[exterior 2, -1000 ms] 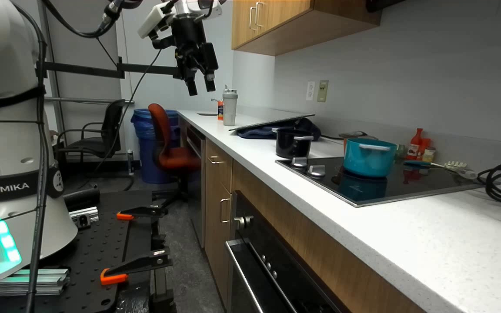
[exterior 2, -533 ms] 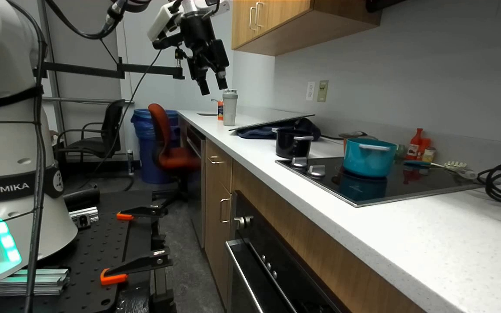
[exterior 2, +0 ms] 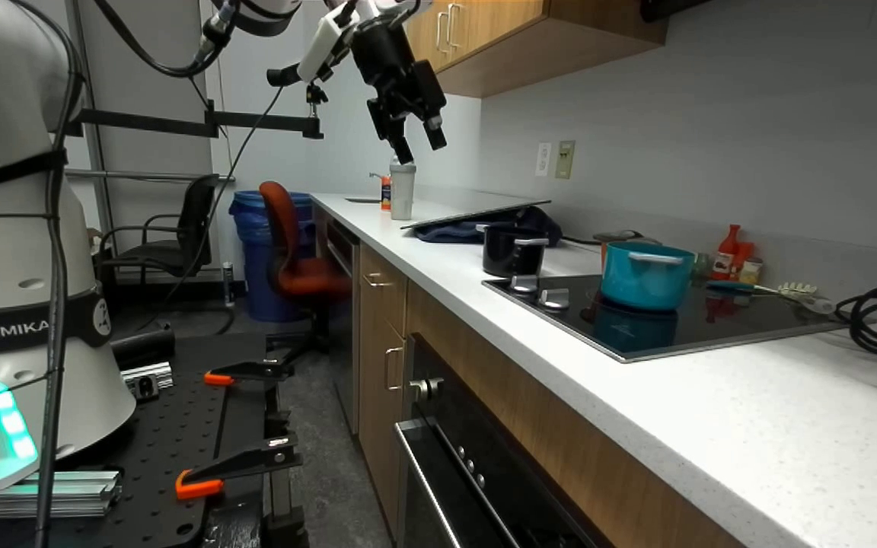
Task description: Remove the lid from the top of the orange cup and put it on the black pot
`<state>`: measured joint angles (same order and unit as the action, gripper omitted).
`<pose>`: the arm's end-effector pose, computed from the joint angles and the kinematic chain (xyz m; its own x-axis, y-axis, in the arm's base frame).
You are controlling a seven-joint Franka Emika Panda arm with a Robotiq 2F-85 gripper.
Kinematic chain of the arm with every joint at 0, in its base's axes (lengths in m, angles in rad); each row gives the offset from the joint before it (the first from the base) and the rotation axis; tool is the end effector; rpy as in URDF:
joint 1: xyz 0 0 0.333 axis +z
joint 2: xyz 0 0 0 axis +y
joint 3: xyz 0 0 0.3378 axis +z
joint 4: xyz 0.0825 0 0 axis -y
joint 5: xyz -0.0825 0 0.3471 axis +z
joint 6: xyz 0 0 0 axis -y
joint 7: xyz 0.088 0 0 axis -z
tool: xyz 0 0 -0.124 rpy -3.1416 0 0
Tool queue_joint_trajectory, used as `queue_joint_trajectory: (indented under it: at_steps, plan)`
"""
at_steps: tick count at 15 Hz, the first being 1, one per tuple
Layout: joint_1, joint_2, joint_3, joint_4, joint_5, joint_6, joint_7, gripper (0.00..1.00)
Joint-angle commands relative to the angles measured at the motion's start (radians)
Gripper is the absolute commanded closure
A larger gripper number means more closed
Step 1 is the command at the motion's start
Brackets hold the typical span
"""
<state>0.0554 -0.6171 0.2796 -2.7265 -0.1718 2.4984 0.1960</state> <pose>0.3236 0.1156 0.4598 0.8876 0.2633 0.3780 0.1847 -0.9552 0.2314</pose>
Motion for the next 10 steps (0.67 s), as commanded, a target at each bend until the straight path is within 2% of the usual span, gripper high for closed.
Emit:
queue_joint_trajectory:
  at_steps: [1,5,10]
  plan:
    - [0.006,0.008,-0.008,0.007,-0.007,-0.003,0.004,0.0]
    - [0.003,0.004,-0.002,0.0,-0.007,-0.014,0.019,0.0]
    - [-0.069,0.073,0.017,0.021,-0.075,0.051,0.056,0.0]
